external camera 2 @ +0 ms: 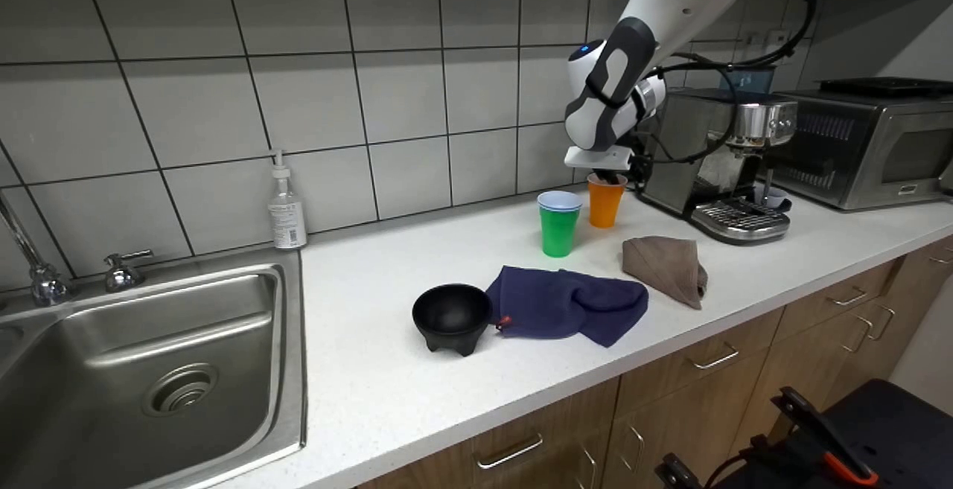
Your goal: Stack up the plastic cups
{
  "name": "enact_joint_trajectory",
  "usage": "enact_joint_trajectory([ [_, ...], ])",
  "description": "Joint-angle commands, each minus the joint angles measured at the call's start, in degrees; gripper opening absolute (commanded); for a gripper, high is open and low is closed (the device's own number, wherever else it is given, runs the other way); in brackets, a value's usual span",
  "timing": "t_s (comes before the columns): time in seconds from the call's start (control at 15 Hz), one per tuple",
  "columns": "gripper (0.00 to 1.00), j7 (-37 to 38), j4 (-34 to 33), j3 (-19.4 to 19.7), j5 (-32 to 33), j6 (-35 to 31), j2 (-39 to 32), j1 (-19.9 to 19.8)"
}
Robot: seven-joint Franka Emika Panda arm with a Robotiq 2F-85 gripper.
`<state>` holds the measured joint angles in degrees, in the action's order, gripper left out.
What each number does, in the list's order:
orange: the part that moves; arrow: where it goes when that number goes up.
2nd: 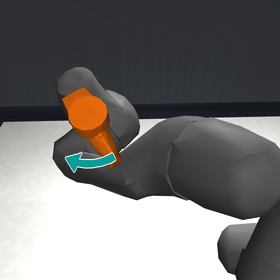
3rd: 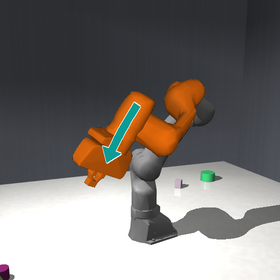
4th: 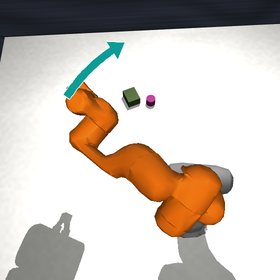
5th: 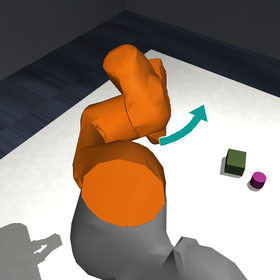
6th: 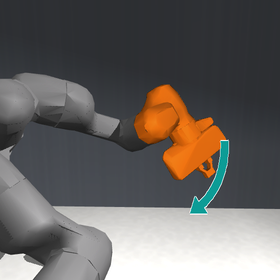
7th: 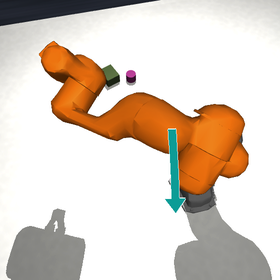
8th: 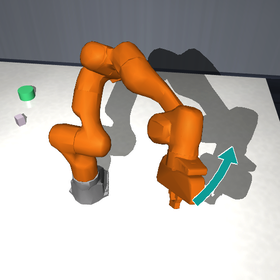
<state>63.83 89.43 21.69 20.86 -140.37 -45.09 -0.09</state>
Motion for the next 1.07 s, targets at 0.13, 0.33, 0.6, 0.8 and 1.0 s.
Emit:
enact_joint_trajectory([
  [0.13, 0.1, 0.05, -3.19, 0.51, -1.71, 2.43, -1.62, 0.05],
  [0.33, 0.0, -0.04, -3.49, 0.56, -1.7, 2.45, -1.71, 0.05],
  [0.6, 0.01, -0.03, -3.3, 0.67, -1.49, 1.77, -0.76, 0.13],
  [0.8, 0.01, -0.08, -1.58, 0.77, -1.33, 0.71, 0.68, 0.24],
  [1.0, 0.01, 0.76, 0.87, 1.7, -0.37, -1.07, 2.4, 1.06],
])
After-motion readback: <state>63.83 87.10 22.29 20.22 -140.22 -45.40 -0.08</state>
